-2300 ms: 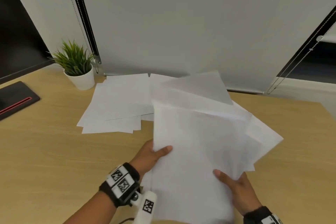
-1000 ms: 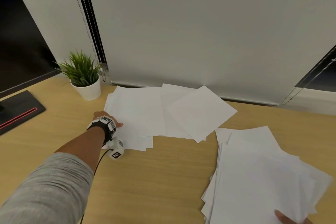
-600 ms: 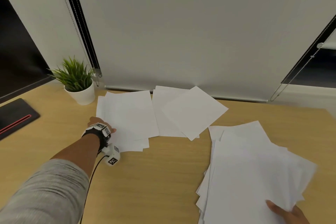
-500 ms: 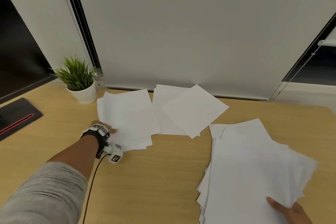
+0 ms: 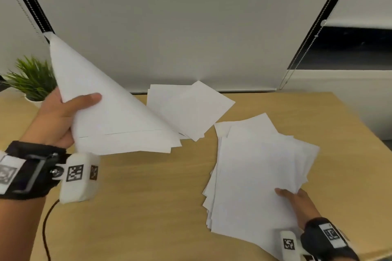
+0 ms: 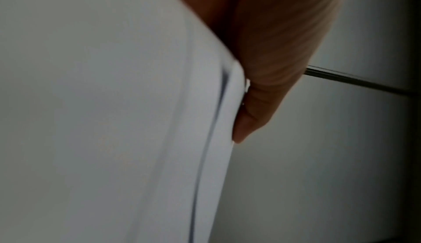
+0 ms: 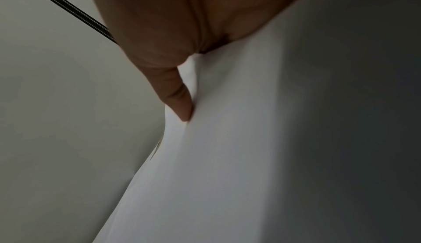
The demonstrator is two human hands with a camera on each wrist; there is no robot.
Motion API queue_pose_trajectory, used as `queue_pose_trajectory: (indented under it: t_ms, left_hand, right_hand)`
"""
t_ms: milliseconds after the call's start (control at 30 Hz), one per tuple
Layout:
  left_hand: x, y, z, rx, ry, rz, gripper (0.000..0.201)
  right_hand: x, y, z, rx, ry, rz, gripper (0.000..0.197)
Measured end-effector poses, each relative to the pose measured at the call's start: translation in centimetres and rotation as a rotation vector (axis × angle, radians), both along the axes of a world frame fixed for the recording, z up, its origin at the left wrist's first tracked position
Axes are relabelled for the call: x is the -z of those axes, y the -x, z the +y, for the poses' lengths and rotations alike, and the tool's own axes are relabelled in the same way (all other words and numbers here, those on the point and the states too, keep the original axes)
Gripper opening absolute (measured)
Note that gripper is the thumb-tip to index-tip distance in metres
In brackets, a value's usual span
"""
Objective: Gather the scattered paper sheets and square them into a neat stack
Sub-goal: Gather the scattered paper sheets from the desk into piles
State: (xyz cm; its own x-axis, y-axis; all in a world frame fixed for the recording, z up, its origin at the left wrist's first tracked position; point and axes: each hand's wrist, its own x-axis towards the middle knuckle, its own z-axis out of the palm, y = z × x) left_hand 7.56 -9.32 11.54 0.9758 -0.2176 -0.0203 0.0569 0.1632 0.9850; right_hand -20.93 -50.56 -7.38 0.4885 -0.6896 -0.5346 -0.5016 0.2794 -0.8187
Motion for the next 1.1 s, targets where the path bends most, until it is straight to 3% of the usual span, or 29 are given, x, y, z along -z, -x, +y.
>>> queue_pose_trajectory:
  t_ms: [133, 267, 367, 400, 467, 600, 833, 933, 1033, 1100]
  left_hand:
    - [-1.2, 4.2, -4.6, 0.223, 0.193, 0.054, 0.032]
    - [2.6, 6.5, -9.7, 0.37, 0.251, 0.209, 0.032]
    - [8.2, 8.0, -13.6, 0.508, 0.062, 0.415, 0.088]
    - [10.3, 8.8, -14.8, 0.54, -0.028, 0.463, 0.095]
    - [14.3, 10.6, -16.7, 0.53, -0.191, 0.483, 0.087]
    - [19.1, 13.9, -19.6, 0.372, -0.554, 0.364, 0.071]
    - [19.2, 14.3, -20.8, 0.217, -0.58, 0.289, 0.057]
    - [18.8, 14.1, -21.1, 0.288, -0.674, 0.21, 0.07]
    - [18.4, 14.4, -21.2, 0.445, -1.041, -0.031, 0.089]
    - [18.4, 14.5, -21.5, 0.487, -1.087, -0.073, 0.097]
  right_hand:
    - [0.0, 0.0, -0.3, -0.02, -0.08, -0.065, 0.049]
    - [0.2, 0.6, -0.9, -0.034, -0.133, -0.09, 0.057]
    - [0.2, 0.6, -0.7, -0.009, -0.119, -0.122, 0.069]
    - [0.3, 0.7, -0.7, 0.014, -0.117, -0.132, 0.069]
    - [0.3, 0.7, -0.9, 0.045, -0.122, -0.162, 0.053]
    - [0.3, 0.8, -1.5, 0.126, -0.187, -0.208, 0.028]
    - [0.5, 1.1, -2.5, 0.226, -0.195, -0.172, 0.029]
    - [0.5, 0.7, -3.9, 0.183, -0.193, -0.074, 0.04]
    - [0.5, 0.4, -5.7, 0.132, -0.208, -0.006, 0.052]
    - [0.2, 0.1, -6.3, 0.093, -0.181, 0.043, 0.054]
